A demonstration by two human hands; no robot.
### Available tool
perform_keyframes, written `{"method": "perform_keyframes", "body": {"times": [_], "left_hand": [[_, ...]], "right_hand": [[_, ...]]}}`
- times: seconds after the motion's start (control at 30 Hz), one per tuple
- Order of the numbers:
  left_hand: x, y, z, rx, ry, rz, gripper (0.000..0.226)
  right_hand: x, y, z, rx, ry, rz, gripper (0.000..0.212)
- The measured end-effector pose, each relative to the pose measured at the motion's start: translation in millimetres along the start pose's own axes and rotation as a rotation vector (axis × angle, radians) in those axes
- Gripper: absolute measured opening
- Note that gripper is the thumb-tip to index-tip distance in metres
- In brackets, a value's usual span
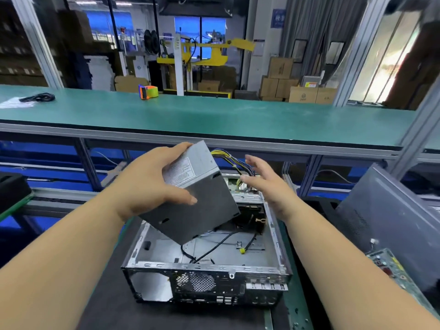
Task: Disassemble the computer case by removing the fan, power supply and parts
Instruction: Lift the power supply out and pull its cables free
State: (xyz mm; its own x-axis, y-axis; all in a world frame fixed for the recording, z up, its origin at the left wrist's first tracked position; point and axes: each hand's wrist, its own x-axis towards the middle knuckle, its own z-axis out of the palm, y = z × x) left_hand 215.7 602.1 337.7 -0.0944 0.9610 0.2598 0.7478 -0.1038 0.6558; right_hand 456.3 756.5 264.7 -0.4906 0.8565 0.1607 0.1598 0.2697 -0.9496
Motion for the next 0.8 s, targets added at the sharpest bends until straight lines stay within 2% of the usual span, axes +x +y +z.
{"method": "perform_keyframes", "body": {"times": [0.07, 0.17, 0.4, 0.53, 0.67, 0.8], "left_hand": [[-1.2, 8.5, 10.6, -0.126, -0.016, -0.013, 0.092], [-3.4, 16.9, 26.6, -0.320, -0.050, -0.034, 0.089], [-3.7, 21.4, 54.0, -0.653, -0.122, -0.016, 0.082], [-0.2, 12.8, 64.1, -0.787, -0.168, -0.026, 0.085], [7.2, 0.2, 69.7, -0.857, -0.197, -0.012, 0.082], [17.7, -12.7, 75.5, -0.914, -0.237, 0.006, 0.088]], "right_hand": [[-3.6, 1.2, -6.8, 0.001, 0.020, 0.018, 0.060], [-11.8, 8.9, -20.2, 0.118, 0.042, 0.045, 0.028], [-40.6, 16.0, -48.7, 0.115, 0.054, -0.029, 0.020], [-47.0, 18.5, -55.0, 0.091, 0.027, -0.019, 0.025], [-50.8, 6.0, -61.2, -0.039, -0.068, 0.027, 0.055], [-54.7, -21.8, -74.4, -0.184, -0.154, 0.001, 0.069]]}}
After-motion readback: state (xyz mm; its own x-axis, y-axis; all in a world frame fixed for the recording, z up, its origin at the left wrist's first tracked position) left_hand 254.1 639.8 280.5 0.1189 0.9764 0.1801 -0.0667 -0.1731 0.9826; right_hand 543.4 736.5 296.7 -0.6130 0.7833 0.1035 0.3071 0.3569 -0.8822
